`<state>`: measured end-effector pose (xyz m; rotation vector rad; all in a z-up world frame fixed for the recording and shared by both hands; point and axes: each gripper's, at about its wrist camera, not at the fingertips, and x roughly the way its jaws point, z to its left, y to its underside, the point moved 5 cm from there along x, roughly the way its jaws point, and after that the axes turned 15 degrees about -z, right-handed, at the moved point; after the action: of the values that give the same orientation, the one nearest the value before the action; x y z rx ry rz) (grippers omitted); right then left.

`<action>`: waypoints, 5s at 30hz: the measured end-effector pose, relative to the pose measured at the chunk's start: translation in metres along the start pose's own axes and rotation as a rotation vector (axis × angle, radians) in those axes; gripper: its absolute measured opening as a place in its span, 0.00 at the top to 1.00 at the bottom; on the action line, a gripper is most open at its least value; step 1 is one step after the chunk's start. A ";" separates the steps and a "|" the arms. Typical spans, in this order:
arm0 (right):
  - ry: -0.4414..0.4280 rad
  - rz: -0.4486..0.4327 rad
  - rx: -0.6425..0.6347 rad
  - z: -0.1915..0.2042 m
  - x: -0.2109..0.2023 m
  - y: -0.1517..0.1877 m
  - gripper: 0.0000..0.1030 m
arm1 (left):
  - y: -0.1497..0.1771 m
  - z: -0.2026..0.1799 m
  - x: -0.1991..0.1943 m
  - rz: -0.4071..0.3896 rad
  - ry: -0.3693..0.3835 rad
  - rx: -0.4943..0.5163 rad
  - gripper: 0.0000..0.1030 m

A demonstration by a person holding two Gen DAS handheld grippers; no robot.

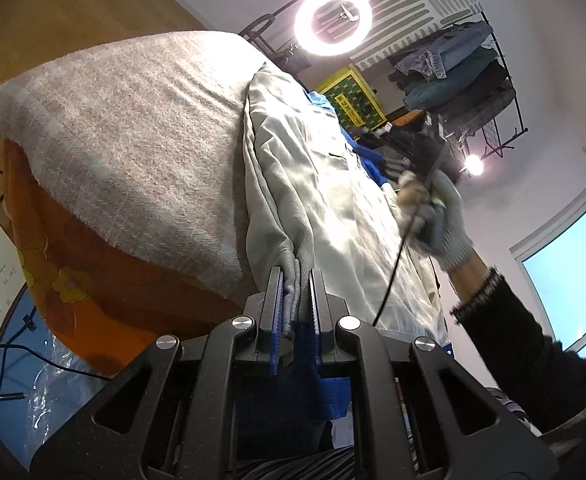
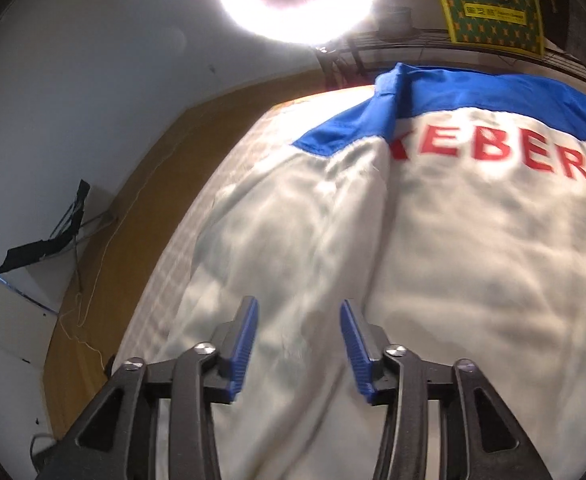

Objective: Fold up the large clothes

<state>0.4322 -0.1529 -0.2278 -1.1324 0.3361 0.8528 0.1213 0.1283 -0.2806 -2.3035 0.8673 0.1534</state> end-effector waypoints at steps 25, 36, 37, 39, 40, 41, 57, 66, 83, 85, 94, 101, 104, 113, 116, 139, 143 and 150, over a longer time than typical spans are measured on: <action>-0.092 0.322 -0.385 0.174 0.008 0.063 0.39 | -0.001 -0.055 0.018 -0.003 0.084 0.163 0.91; 0.073 0.400 -0.381 0.177 0.059 0.098 0.40 | 0.003 -0.065 0.024 0.015 0.100 0.190 0.92; 0.084 0.405 -0.388 0.175 0.064 0.099 0.40 | 0.004 -0.066 0.025 0.018 0.100 0.197 0.92; 0.114 0.414 -0.414 0.174 0.068 0.104 0.42 | 0.006 -0.071 0.027 0.024 0.099 0.218 0.92; 0.125 0.418 -0.423 0.172 0.070 0.106 0.49 | 0.007 -0.072 0.028 0.027 0.099 0.227 0.92; 0.138 0.420 -0.432 0.170 0.071 0.108 0.57 | 0.007 -0.074 0.029 0.031 0.096 0.237 0.92; 0.028 0.188 -0.183 0.116 -0.006 0.069 0.98 | 0.023 -0.121 0.028 0.056 0.105 0.369 0.92; -0.057 -0.002 0.028 0.049 -0.090 0.047 0.98 | 0.056 -0.169 0.038 0.119 0.136 0.494 0.92; 0.110 0.063 0.178 -0.063 -0.092 0.076 0.98 | 0.091 -0.201 0.030 0.251 0.144 0.586 0.92; 0.120 0.064 0.162 -0.069 -0.097 0.079 0.91 | 0.082 -0.198 0.013 0.232 0.128 0.594 0.92; 0.115 0.009 0.115 -0.056 -0.168 0.067 0.64 | -0.013 -0.164 -0.043 0.025 -0.006 0.485 0.92; 0.005 -0.041 0.081 -0.022 -0.252 0.085 0.58 | -0.083 -0.179 -0.061 -0.101 -0.055 0.509 0.92; -0.024 -0.050 0.067 -0.013 -0.276 0.103 0.58 | -0.099 -0.195 -0.052 -0.103 -0.062 0.591 0.92; -0.051 0.019 -0.020 0.010 -0.264 0.158 0.66 | -0.093 -0.229 0.013 -0.002 -0.024 0.655 0.92; -0.073 0.035 -0.020 0.016 -0.250 0.166 0.67 | -0.067 -0.224 0.031 0.062 0.001 0.604 0.92; -0.040 0.164 -0.171 0.011 -0.226 0.214 0.69 | 0.135 -0.159 0.060 0.472 -0.003 0.650 0.92; -0.019 0.056 -0.151 0.001 -0.261 0.196 0.63 | 0.117 -0.192 0.047 0.383 0.044 0.659 0.92; 0.122 -0.138 -0.076 -0.058 -0.330 0.173 0.46 | 0.097 -0.249 0.068 0.300 0.114 0.634 0.70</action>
<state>0.0999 -0.3164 -0.1557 -1.2668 0.3243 0.6811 0.0840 -0.1186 -0.1627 -1.5998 1.1262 -0.1139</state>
